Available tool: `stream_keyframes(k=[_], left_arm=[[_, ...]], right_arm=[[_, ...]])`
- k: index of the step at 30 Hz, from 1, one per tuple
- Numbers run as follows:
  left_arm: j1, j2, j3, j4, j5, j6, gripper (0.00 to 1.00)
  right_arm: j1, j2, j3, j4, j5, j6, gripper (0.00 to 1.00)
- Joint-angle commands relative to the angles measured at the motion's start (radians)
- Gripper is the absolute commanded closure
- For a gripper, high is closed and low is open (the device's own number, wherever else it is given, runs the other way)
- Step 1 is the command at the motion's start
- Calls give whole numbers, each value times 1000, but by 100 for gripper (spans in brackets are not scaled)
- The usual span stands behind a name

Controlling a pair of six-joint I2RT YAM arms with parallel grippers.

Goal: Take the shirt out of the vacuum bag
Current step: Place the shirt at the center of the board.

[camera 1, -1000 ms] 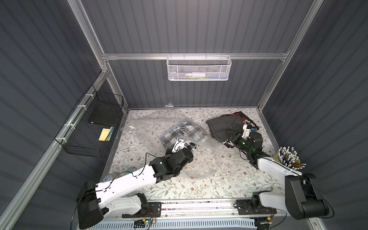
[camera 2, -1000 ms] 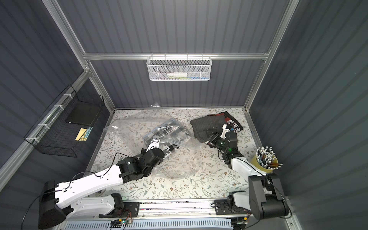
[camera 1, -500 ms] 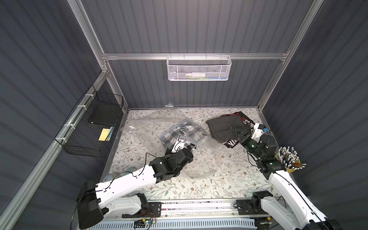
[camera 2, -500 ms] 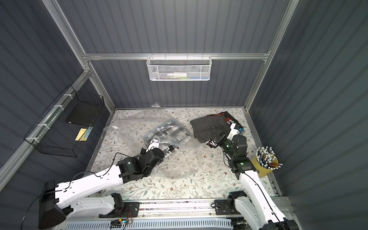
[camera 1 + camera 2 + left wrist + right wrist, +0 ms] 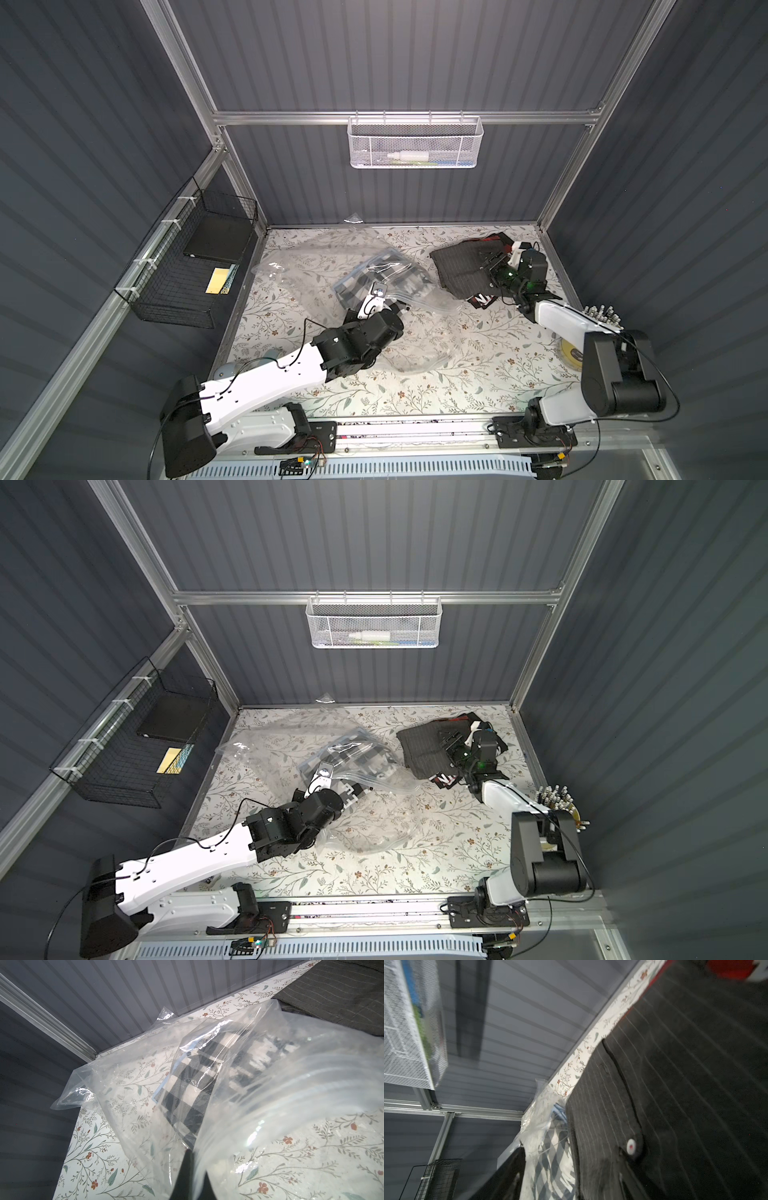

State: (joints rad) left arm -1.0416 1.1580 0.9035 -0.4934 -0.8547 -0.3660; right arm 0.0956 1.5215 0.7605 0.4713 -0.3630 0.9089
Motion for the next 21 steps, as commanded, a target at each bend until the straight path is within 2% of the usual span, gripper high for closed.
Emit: stream_keyframes(k=[1,6,11,18,21], left_arm=[[-4,-22,12,-31,-23,6,100],[-3,-4,3,-16,-17,19,100],[-3,5,1,-16,-14,13,100],[-3,12,-3,-7,-11,11,100],[-3,23,-1,-4,-4,7,100]], right_arm=[[7,71,-44,126,-27,30,31],[0,179,-24,107,23,-35,32],[-22,221,30,51,135,-84,32],[-45,253,137,10,151,-103,32],[-44,279,194,-14,116,-112,32]])
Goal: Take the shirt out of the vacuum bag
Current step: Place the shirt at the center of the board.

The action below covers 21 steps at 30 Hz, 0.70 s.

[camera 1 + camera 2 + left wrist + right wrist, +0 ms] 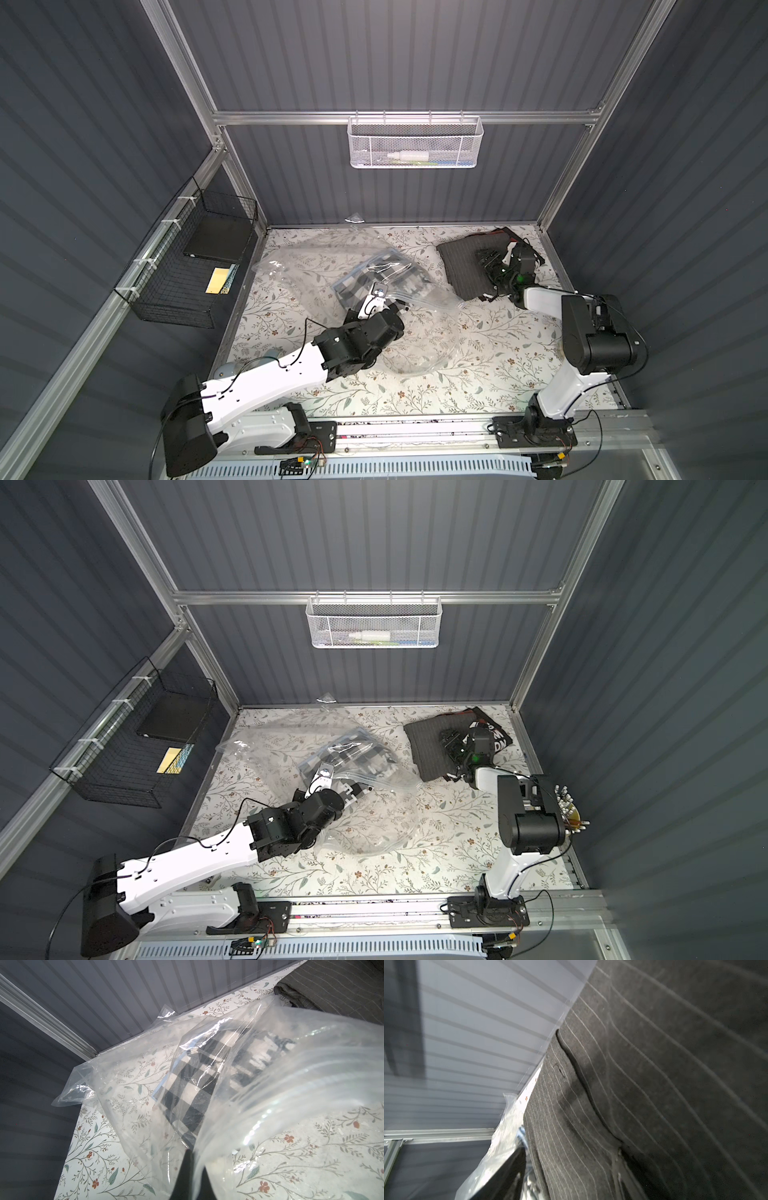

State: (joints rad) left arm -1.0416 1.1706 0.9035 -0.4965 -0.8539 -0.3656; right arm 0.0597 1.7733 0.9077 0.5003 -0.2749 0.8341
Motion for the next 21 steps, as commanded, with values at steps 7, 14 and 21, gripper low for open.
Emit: stream_keyframes(k=[7,14,21], left_arm=[[-3,11,-1,4,-1,-1,100],[-4,31,4,27,24,-22,100],[-3,35,62,57,67,-43,100]], right_arm=[[47,-47,28,-37,-29,-67,32],[131,-278,-14,-139,72,-169,31],[265,-510,-69,-228,167,-219,31]])
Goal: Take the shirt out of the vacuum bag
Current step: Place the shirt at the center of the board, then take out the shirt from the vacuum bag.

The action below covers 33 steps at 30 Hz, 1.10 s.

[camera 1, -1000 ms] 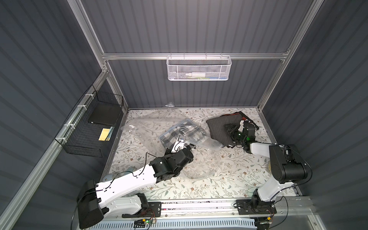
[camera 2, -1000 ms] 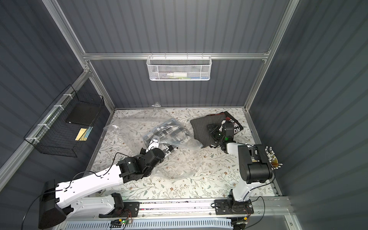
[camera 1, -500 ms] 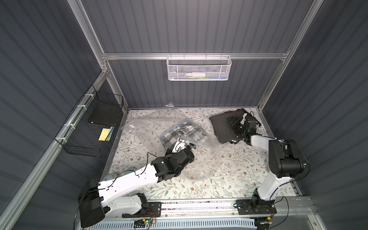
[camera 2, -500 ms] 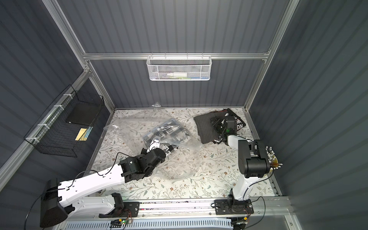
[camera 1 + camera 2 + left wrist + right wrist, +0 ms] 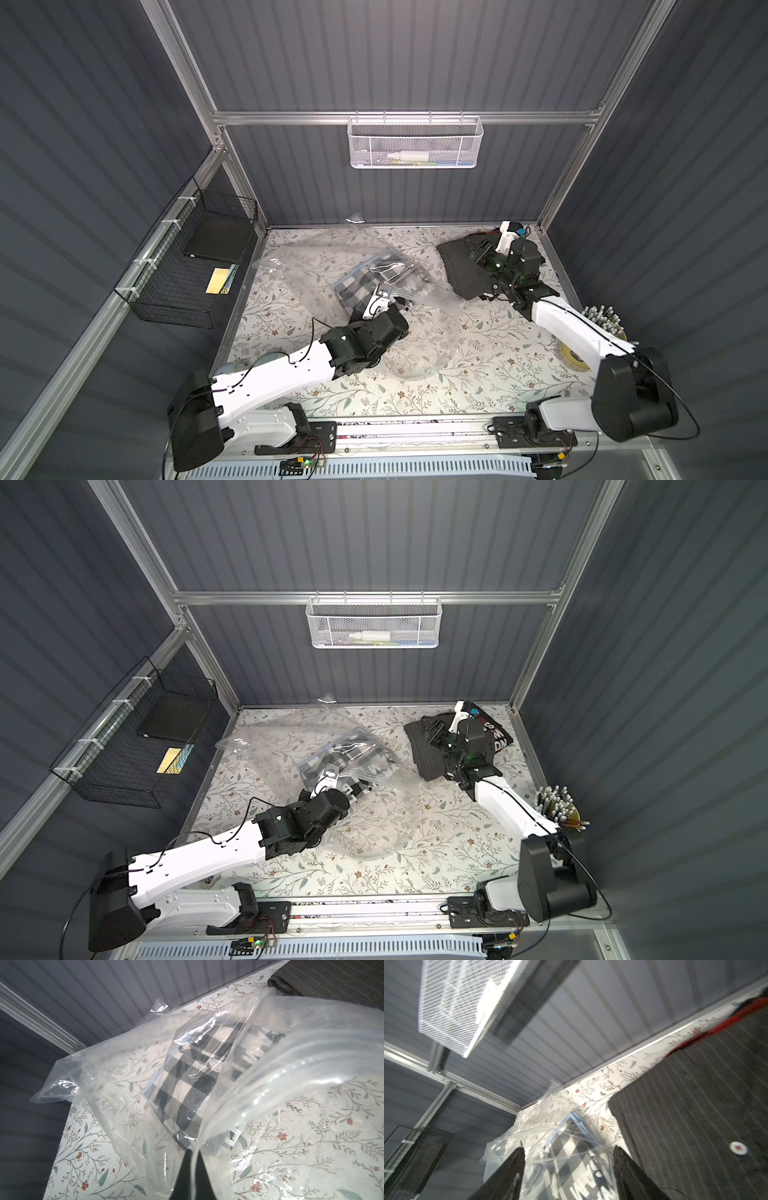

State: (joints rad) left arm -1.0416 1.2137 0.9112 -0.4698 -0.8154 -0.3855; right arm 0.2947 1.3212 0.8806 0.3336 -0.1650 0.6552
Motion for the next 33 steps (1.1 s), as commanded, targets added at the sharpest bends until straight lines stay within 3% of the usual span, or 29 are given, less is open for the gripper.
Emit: stream_keyframes(k=[1,8,16,24,33], left_arm=[[-3,-13,60,40,31,-32,100],[-1,-4,79,76,79,-62,100],[-1,-10,47,99,102,-90,100],[-2,5,60,83,111,-106,100],[-1,17,89,61,104,-110,100]], right_arm=[[46,-90,-62,-61,53,-33,31],[196,-282,-171,-113,80,-11,31],[367,-396,-311,-122,130,63,31],[495,-353,-382,-73,167,114,32],[675,-169,-394,64,229,146,33]])
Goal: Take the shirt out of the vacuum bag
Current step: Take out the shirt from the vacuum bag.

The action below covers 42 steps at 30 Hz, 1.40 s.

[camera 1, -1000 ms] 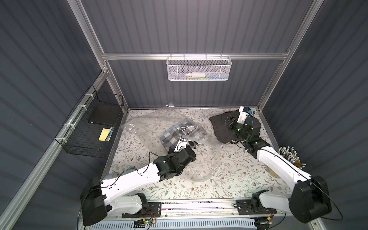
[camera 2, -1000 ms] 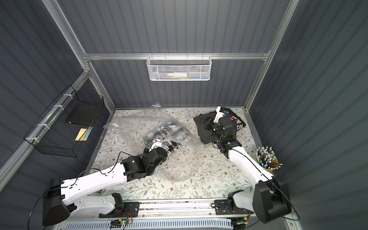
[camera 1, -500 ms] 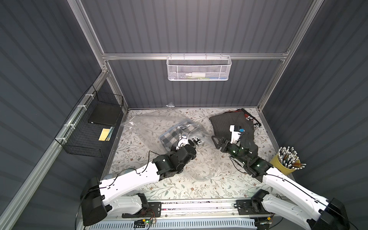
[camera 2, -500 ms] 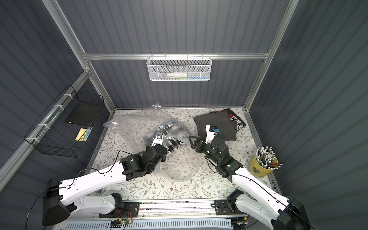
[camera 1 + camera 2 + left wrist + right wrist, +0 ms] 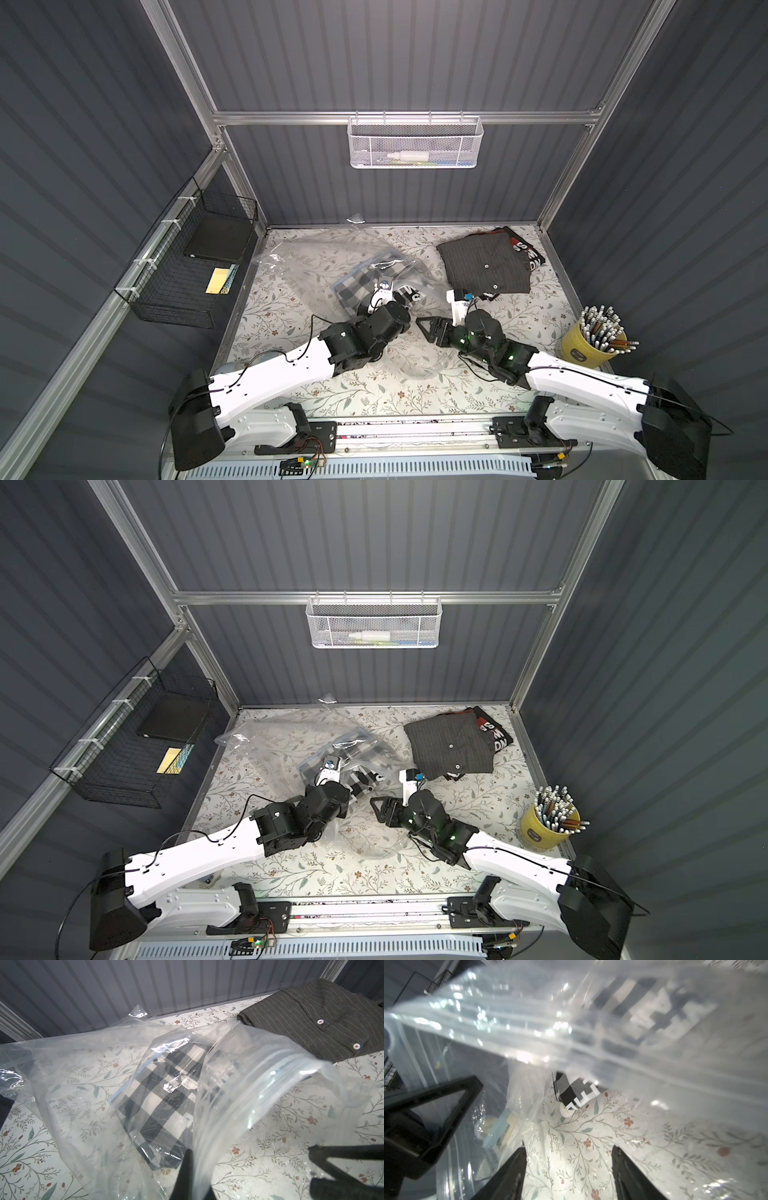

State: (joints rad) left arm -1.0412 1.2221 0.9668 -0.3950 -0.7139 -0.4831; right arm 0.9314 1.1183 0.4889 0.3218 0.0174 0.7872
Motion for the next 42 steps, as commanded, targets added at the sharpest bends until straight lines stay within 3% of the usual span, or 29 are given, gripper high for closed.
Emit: stream_keyframes(k=[1,9,19,29,42], left_arm=[[-2,9,37,-13,1,-12,100],[-4,16,47,-22,-2,-18,100],[-3,-6,45,-41,2,-35,100],[-3,-20,25,-44,8,-48,100],[-4,-21,5,-42,8,-54,100]], right_arm=[[49,63,3,83,48,16,33],[55,372,30,239,63,52,33],[36,652,222,326,76,16,33],[-77,774,260,406,2,65,33],[-137,869,332,438,-22,92,33]])
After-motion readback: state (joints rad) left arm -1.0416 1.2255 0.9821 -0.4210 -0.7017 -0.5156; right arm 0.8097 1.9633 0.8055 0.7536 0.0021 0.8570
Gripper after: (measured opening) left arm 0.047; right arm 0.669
